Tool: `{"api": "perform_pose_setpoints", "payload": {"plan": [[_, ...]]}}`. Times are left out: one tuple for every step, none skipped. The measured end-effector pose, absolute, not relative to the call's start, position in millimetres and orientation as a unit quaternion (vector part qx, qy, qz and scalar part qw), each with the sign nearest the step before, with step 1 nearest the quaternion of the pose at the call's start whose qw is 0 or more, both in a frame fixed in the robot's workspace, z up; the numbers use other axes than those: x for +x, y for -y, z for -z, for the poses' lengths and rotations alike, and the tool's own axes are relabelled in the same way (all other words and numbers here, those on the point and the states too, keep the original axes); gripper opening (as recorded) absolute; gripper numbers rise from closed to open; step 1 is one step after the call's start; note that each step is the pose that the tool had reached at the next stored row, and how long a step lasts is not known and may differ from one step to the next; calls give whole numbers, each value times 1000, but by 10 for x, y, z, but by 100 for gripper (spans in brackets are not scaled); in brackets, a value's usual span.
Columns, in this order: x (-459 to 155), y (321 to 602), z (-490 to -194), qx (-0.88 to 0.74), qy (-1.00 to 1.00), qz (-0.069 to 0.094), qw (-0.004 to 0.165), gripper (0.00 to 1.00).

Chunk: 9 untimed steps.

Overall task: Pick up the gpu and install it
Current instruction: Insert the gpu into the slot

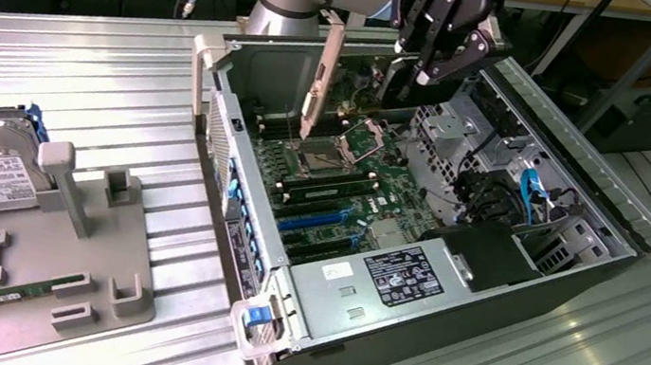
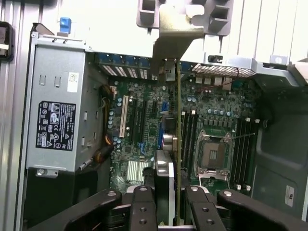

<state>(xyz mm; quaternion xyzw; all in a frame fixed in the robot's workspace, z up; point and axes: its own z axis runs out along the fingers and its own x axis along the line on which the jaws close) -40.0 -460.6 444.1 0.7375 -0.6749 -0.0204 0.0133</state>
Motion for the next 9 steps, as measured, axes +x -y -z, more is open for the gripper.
{"api": "perform_pose_setpoints", "payload": {"plan": [[-400,4606,-4438,733,680,20,13,28],[-399,4605,-4436,727,686,21,13,28],[-399,4602,-4434,725,688,21,13,28],[-398,4599,-4432,723,690,21,13,28],[-399,4593,-4428,722,692,21,13,28],[-398,4588,-4417,721,693,21,13,28],[-399,4586,-4401,721,693,21,13,28],[-399,4581,-4382,721,693,21,13,28],[-399,4576,-4371,721,693,21,13,28]]}}
